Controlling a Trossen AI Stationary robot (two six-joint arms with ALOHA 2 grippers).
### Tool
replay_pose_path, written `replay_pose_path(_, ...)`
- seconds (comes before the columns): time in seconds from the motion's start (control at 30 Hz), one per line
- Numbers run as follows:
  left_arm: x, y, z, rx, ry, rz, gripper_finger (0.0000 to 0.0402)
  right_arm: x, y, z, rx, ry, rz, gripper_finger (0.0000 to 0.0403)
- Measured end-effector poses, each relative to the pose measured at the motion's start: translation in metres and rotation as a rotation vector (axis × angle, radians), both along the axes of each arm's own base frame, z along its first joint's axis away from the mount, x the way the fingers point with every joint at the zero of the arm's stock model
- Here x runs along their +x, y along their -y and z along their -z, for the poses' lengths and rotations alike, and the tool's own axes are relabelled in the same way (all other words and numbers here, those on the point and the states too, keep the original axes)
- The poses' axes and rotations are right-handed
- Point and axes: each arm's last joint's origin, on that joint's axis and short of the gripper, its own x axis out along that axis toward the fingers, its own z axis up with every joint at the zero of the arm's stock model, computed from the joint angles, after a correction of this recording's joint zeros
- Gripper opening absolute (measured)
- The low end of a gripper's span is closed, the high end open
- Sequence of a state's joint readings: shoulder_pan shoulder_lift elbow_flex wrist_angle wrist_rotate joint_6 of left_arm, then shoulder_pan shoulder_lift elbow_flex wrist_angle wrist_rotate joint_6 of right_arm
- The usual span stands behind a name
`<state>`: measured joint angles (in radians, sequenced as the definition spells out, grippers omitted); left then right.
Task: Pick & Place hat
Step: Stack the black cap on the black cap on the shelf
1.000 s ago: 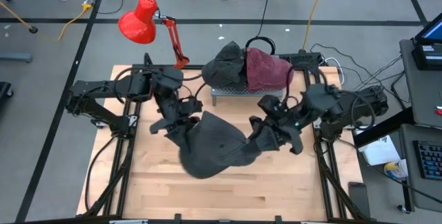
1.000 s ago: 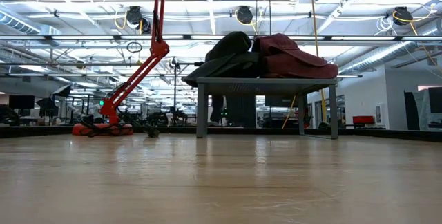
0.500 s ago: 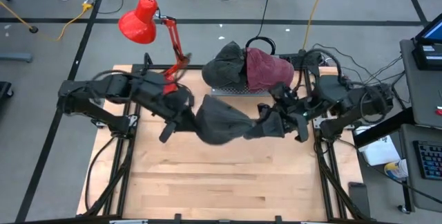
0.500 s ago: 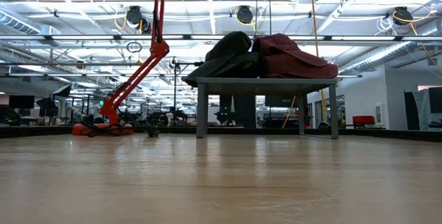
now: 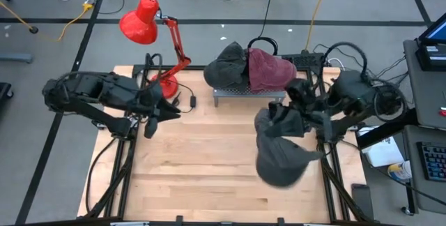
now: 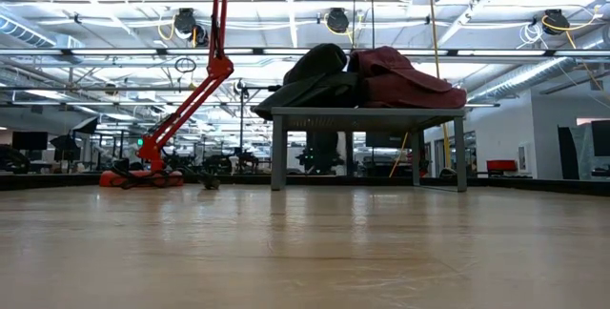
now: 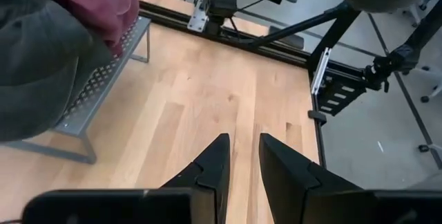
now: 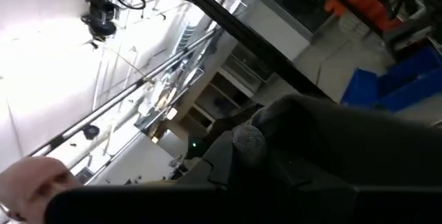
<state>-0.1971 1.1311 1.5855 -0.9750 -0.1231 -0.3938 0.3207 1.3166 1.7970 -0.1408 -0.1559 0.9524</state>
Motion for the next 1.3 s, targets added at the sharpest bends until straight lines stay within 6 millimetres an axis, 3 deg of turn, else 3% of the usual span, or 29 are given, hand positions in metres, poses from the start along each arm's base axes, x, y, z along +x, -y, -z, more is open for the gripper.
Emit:
replay_pose_path(0.17,-0.021,0.001,0.005,-0.006,0.021,-0.037,0.0081,-0.003,0.005,-0.004,0.007,0.025,0.054,0.003)
replay_pose_path(0.4,-0.042,0.005,0.042,0.053,0.063,-0.191,0.0081,0.009,0.024,0.004,-0.071,-0.006,0.19,0.003)
replay_pose_path(0.7,-0.045,0.012,0.09,0.187,0.275,0.011,0.0081,0.027,0.053,0.016,-0.175,-0.075,0.316,0.003)
replay_pose_path(0.87,-0.045,0.015,0.133,0.207,0.315,0.143,0.0081,0.035,0.064,0.02,-0.19,-0.083,0.344,0.003)
replay_pose_path(1.1,-0.05,0.01,0.194,0.23,0.401,0.122,0.0081,0.045,0.079,0.025,-0.238,-0.093,0.404,0.003)
replay_pose_path(1.3,-0.056,0.002,0.233,0.211,0.527,0.06,0.0081,0.062,0.092,0.028,-0.262,-0.152,0.449,0.003)
